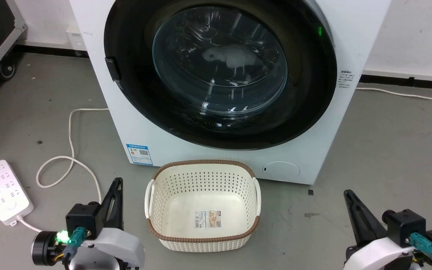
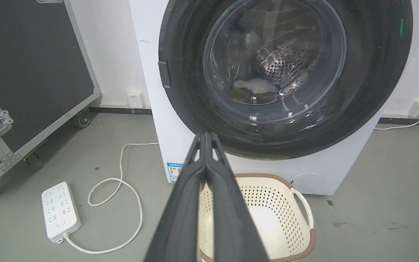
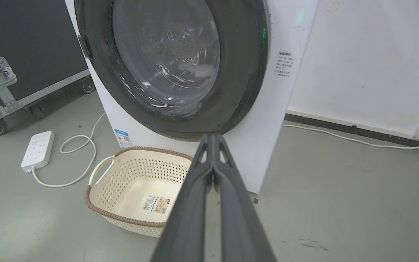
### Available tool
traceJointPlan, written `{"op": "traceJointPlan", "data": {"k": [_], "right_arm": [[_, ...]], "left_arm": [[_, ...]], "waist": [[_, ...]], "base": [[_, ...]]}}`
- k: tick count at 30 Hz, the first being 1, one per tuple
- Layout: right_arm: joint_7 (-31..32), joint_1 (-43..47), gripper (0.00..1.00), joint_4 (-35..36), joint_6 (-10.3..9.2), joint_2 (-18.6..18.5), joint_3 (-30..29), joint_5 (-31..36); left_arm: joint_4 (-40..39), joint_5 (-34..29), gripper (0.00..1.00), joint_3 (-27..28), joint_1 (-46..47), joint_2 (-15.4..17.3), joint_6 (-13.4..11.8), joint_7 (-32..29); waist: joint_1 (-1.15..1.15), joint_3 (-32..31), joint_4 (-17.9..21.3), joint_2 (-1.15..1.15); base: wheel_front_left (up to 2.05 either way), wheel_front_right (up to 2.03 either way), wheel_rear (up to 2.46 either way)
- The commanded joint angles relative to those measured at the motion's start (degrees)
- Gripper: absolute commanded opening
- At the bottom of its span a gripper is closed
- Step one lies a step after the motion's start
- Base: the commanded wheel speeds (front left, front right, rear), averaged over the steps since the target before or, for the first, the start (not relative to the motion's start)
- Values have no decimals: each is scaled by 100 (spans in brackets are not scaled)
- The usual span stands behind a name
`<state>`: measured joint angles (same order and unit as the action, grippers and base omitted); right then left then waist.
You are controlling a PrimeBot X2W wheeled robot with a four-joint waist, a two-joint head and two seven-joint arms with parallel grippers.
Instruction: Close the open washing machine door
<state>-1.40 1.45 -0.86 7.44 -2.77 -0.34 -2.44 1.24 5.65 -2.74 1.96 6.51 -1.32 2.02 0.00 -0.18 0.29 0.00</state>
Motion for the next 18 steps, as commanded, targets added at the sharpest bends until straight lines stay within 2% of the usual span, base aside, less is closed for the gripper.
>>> {"op": "traceJointPlan", "data": {"k": [1,18], "right_arm": [[34,-115,0,46,4,-9,11,61],[140,-145,0,86,5,-10,34,244]], "left_arm": [[-39,-120,0,57,-108,-70,36,-36],[-124,-565,0,274,-196,-363,132,-202]], "waist": [[0,2,-3,0],[0,18,-29,0]], "base": [[0,0,0],[0,0,0]]}}
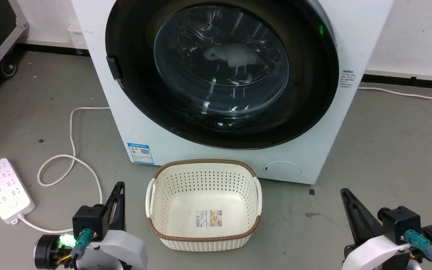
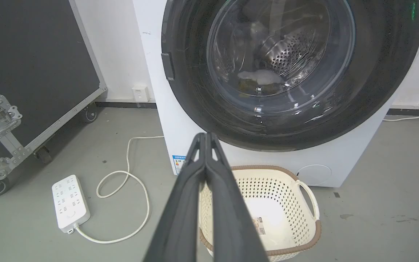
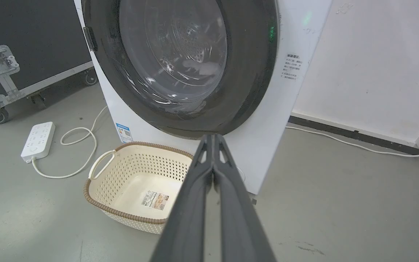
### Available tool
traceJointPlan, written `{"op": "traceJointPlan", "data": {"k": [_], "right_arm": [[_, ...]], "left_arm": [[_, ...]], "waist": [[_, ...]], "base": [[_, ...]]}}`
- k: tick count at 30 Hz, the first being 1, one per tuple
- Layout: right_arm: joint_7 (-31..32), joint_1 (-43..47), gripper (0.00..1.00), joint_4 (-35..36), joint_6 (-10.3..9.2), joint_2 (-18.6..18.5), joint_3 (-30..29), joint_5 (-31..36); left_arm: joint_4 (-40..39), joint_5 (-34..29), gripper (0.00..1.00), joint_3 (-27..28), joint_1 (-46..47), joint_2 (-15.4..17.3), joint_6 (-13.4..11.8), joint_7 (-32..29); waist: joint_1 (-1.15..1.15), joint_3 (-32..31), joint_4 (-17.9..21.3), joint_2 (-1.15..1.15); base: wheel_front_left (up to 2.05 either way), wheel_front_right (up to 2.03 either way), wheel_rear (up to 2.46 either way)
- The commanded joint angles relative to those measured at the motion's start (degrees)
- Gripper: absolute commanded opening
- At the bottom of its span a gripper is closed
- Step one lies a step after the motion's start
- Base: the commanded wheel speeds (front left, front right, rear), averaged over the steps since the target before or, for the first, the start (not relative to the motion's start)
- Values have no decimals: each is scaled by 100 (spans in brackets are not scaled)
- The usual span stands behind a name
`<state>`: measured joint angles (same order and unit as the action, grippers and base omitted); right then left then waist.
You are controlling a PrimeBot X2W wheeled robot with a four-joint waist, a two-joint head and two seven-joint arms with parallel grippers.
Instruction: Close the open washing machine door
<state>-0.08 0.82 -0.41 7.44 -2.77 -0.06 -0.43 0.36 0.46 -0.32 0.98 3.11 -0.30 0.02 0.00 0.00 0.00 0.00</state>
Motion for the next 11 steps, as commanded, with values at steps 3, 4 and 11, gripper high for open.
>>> {"op": "traceJointPlan", "data": {"k": [3,4,11], "right_arm": [[8,-82,0,41,5,-10,6,43],[8,-82,0,41,5,-10,6,43],[8,-82,0,41,5,-10,6,43]], "left_arm": [[-36,-46,0,32,-98,-24,30,-2],[-36,-46,0,32,-98,-24,30,-2],[-36,-46,0,32,-98,-24,30,-2]], "waist": [[0,0,0,0],[0,0,0,0],[0,0,0,0]], "base": [[0,0,0],[0,0,0],[0,0,0]]}}
